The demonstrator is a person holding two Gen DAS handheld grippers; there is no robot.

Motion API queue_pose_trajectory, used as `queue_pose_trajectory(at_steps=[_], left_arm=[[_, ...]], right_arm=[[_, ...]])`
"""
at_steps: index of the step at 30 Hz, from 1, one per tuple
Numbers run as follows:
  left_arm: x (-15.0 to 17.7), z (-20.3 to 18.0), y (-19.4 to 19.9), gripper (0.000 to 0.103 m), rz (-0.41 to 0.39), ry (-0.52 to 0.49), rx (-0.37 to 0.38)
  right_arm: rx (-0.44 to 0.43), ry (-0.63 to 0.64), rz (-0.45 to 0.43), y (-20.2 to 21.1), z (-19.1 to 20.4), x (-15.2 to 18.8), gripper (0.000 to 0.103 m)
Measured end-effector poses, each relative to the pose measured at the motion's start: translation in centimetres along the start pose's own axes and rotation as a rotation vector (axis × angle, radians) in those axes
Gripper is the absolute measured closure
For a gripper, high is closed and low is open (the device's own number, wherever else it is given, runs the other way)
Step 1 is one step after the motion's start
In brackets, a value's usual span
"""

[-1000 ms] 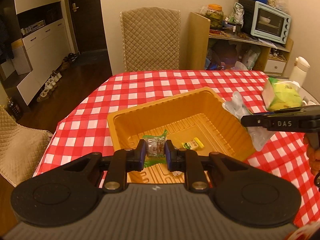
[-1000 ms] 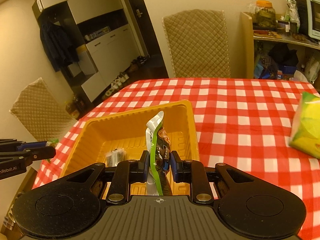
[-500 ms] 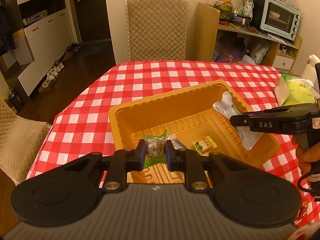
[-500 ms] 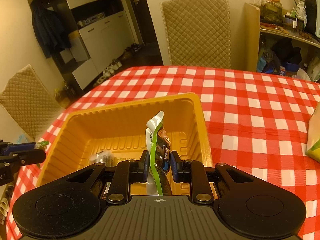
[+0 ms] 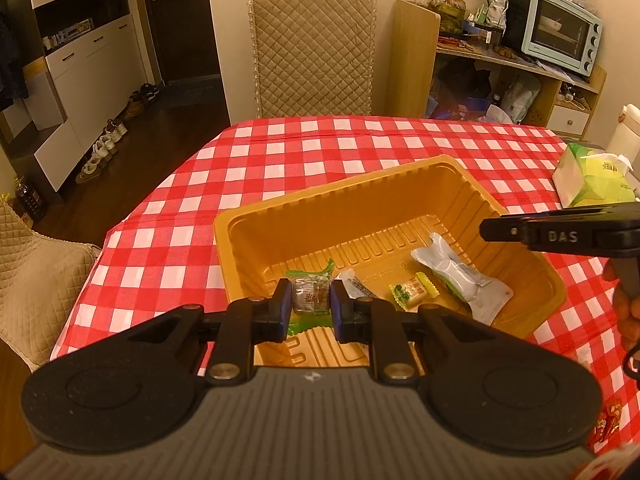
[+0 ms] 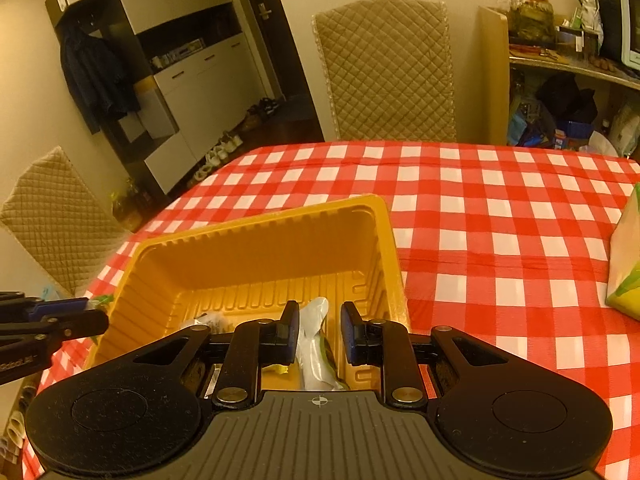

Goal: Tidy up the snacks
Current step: 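Carry both snacks into the orange tray and open both tools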

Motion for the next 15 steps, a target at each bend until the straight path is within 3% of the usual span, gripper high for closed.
queue_pose_trajectory(at_steps=[8, 12, 15], left_arm=[[-0.7, -0.4, -0.3, 0.084, -0.009, -0.003, -0.010], [-0.8, -0.1, -0.2, 0.072, -0.010, 0.022, -0.019], [-0.5, 0.3, 0.3, 0.070, -0.011, 0.028, -0.019]], right_arm=[[-0.016, -0.010, -0.015, 1.5, 0.0, 0.0, 0.080], [-0.018, -0.003, -0.022, 2.3, 0.1, 0.3, 0.079], [-0.028, 0.004, -0.023, 3.1, 0.4, 0.7, 0.079]])
Point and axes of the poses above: each gripper's, at about its wrist camera, not at the fingertips, and y roughly against the way its jaws point, z to its left, x to its underside, the point moved 7 cm from there along -y, roughly the way its jaws point, and after that the axes turned 13 degrees about -x, right-handed, at the moved point
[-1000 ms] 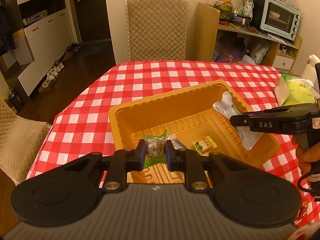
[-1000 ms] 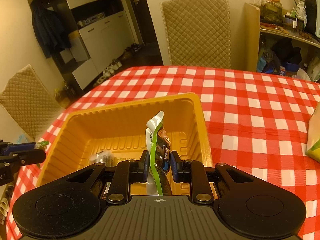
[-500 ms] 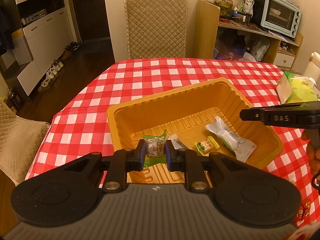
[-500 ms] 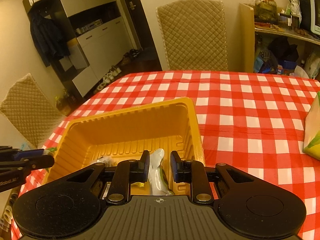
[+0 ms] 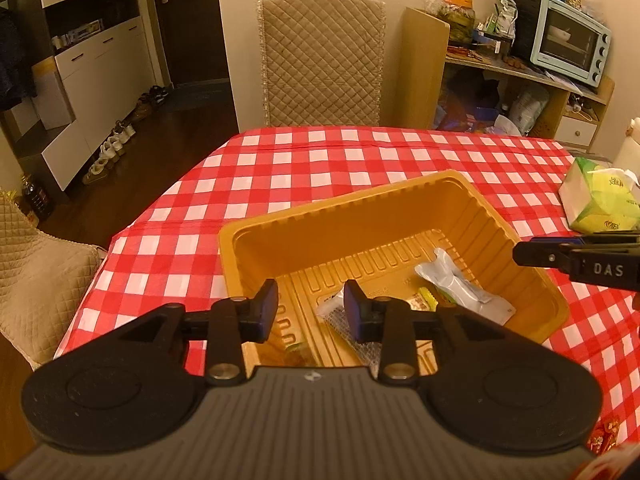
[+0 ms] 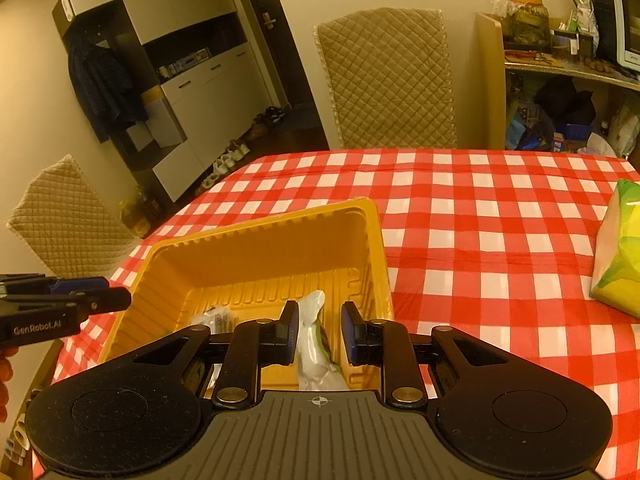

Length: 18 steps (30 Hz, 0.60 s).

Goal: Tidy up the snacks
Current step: 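Carry both snacks into the orange tray and open both tools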

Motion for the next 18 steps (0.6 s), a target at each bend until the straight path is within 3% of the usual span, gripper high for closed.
queue_pose_trajectory(at_steps=[4, 6, 8, 18], left_arm=[[0.8, 0.6, 1.1, 0.063, 0.000, 0.002, 0.001], [1.3, 0.9, 1.7, 0.062, 0.000, 0.006, 0.006], [1.6, 1.1, 2.4, 0.059, -0.001, 0.012, 0.010], [3.1, 3.0, 7.5, 0.039, -0.042, 0.049, 0.024]], right_arm=[[-0.007, 0.015, -0.002, 1.1, 0.6, 0.5, 0.073], [-0.008, 0.015, -0.014, 1.8, 0.9, 0.8, 0.043], [-0.003, 0.027, -0.043, 2.8, 1.4, 0.9, 0.032], [0.021, 0.027, -0.097, 7.1, 3.7, 2.3, 0.025]])
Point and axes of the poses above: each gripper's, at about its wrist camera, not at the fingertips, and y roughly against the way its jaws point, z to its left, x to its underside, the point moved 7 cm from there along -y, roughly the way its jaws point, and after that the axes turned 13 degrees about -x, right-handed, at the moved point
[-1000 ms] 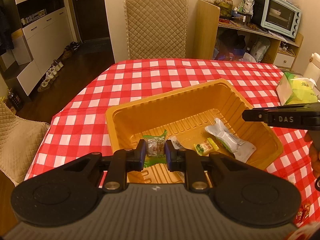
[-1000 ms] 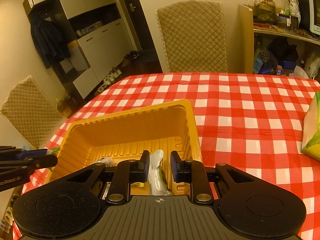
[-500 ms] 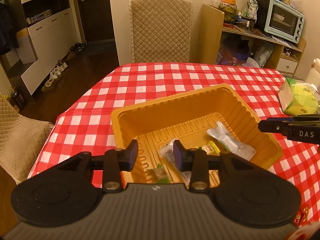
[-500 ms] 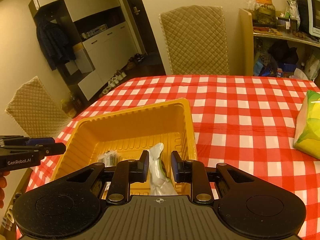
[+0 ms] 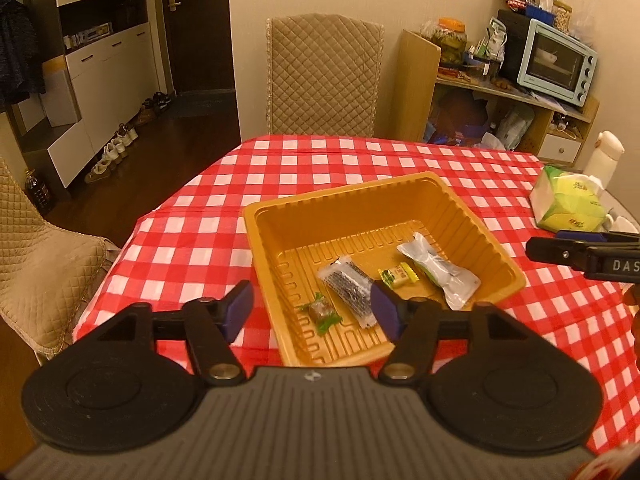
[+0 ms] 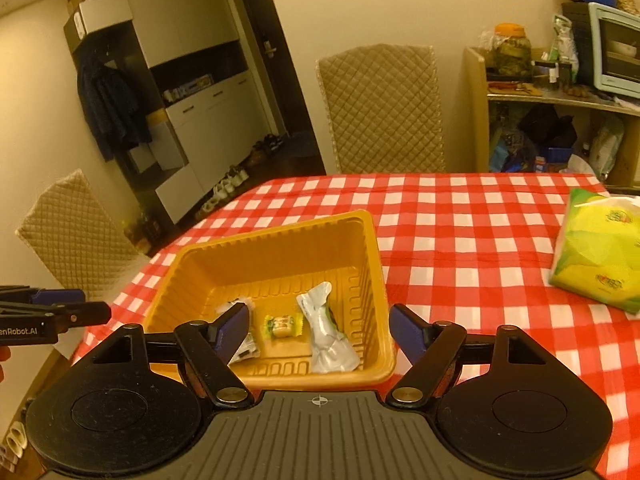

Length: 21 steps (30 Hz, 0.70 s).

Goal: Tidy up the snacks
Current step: 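Carry both snacks into the orange tray and open both tools, then withdraw both tools from the tray toward the red candies on the cloth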

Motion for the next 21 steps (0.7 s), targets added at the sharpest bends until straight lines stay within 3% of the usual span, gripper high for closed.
queue_pose_trajectory(at_steps=[9, 21], left_arm=[[2.2, 0.6, 5.0, 0.032, 0.003, -0.031, 0.042], [6.4, 2.3, 12.0, 0.030, -0.013, -0.063, 0.134]], right_arm=[[0.017, -0.040, -0.063, 5.8, 3.2, 1.4, 0.021], [0.107, -0.096, -0.080, 13.0, 7.5, 6.8, 0.020]])
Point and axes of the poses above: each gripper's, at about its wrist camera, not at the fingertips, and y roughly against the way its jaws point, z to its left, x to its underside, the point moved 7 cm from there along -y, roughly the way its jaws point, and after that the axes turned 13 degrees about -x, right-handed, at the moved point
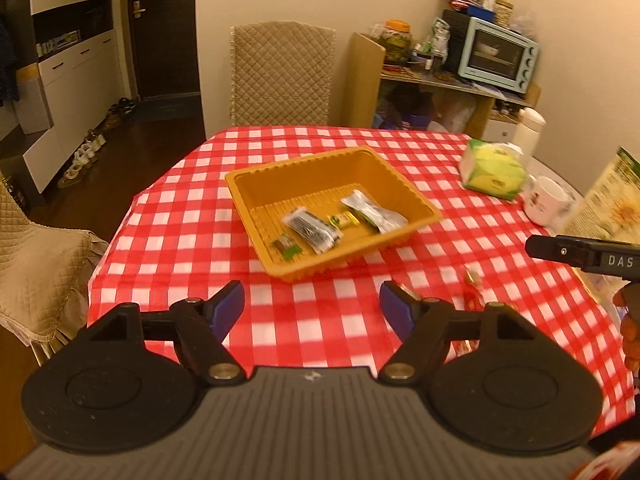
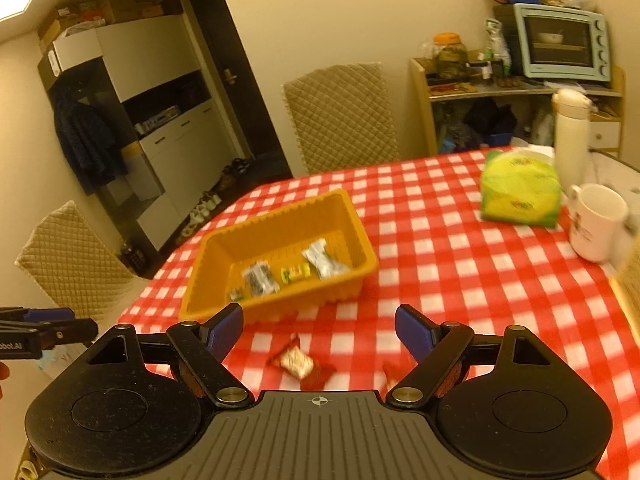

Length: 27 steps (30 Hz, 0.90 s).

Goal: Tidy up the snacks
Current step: 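Withdraw both tools from the tray toward the red candies on the cloth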

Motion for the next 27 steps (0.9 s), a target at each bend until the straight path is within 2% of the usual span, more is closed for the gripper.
queue_pose_trajectory(at_steps=[10, 19, 27], left_arm=[[4.6, 0.0, 4.1, 0.028, 0.001, -0.070, 0.064], [9.4, 0.2, 5.0, 0.028, 0.063, -0.097, 0.110], [11.9, 0.8, 6.0, 0.028, 0.086, -0.115, 0.133]], right_arm=[[0.075, -0.040, 0.002, 5.1, 1.9, 5.2, 0.020], [0.138, -0.091, 0.021, 8.0, 3.2, 9.3, 0.020], [0.185, -0.120, 0.059, 9.7, 3.9, 13.0, 0.020]])
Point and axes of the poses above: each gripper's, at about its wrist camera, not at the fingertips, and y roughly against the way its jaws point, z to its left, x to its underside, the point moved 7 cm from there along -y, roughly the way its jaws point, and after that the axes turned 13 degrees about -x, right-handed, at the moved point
